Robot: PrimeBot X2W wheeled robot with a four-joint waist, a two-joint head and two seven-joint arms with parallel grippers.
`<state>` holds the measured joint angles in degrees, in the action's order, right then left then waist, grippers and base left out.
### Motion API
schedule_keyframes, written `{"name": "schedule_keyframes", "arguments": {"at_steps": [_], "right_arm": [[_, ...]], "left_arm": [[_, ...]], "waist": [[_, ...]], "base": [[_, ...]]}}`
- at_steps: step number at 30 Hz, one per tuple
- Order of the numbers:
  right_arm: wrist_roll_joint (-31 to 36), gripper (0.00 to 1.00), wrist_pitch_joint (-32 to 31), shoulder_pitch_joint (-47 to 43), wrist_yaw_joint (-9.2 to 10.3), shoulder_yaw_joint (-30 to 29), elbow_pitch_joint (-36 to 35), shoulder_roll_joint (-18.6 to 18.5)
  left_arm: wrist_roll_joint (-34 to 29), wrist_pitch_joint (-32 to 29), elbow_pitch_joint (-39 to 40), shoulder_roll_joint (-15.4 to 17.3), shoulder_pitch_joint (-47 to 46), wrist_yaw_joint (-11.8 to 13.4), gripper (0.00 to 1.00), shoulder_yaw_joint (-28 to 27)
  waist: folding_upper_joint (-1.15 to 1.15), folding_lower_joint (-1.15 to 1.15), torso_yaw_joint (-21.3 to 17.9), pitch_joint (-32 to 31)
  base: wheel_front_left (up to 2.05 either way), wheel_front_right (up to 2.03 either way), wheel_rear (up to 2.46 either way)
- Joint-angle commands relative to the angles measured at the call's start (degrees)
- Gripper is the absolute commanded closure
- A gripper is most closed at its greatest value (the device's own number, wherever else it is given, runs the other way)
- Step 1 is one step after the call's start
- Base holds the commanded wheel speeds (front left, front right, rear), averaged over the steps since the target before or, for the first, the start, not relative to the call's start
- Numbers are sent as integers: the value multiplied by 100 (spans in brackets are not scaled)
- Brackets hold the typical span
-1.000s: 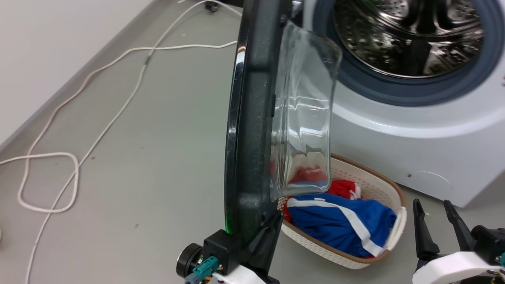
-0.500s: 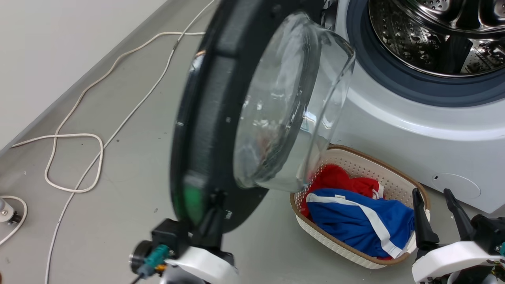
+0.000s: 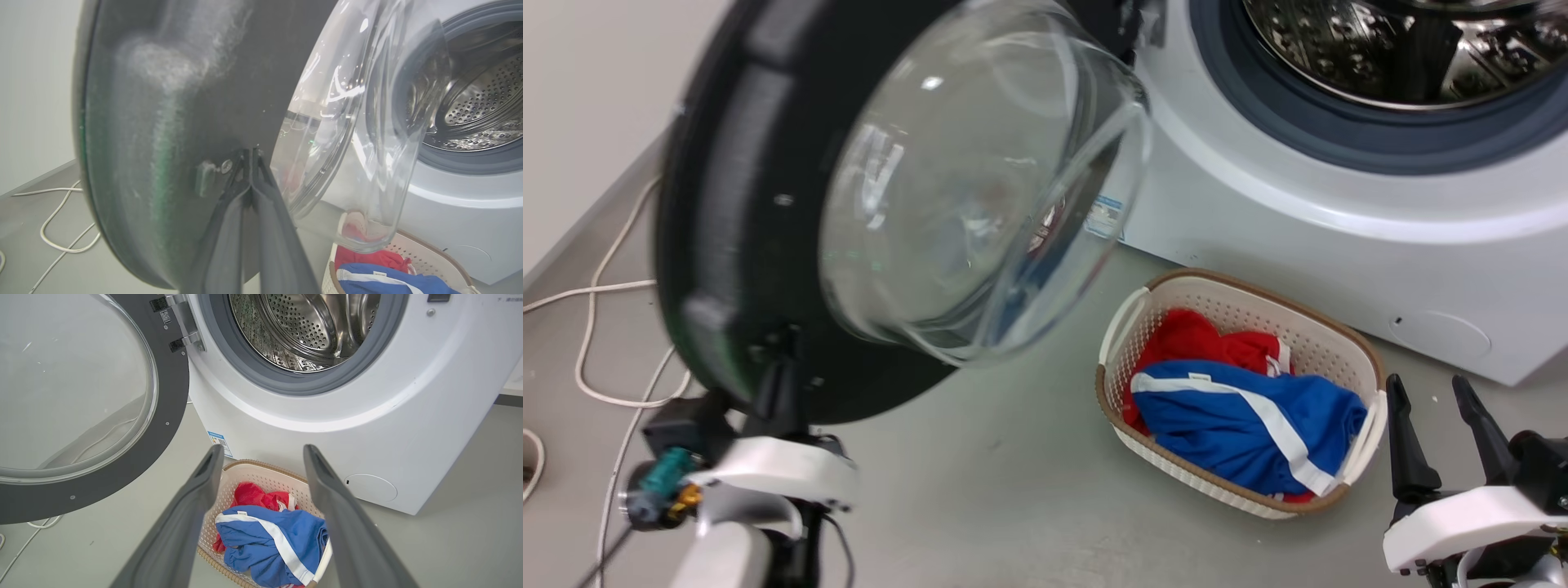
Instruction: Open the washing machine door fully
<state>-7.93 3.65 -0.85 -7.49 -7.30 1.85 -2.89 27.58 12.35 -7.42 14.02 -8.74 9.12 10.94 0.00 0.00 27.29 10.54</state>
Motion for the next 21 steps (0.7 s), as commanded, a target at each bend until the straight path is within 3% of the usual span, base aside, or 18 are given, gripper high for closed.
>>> {"name": "schedule_keyframes", "arguments": {"at_steps": [1, 8, 14, 21], "right_arm": [[40, 0, 4, 89, -1, -16, -28, 5], [93, 0, -39, 211, -1, -13, -9, 5], [130, 0, -46, 331, -1, 40, 12, 5], [133, 0, 9, 422, -1, 82, 58, 5]], "left_arm": [[44, 57, -98, 104, -135, 40, 100, -155], [417, 190, -769, 403, -539, -205, 100, -751], [644, 255, -1486, 669, -1050, -600, 100, -1107], [698, 283, -2182, 928, -1499, -803, 100, -1436]], "waist": [[0, 0, -101, 98], [0, 0, -308, 287], [0, 0, -439, 433], [0, 0, -592, 494]], "base": [[0, 0, 0], [0, 0, 0], [0, 0, 0], [0, 0, 0]]}}
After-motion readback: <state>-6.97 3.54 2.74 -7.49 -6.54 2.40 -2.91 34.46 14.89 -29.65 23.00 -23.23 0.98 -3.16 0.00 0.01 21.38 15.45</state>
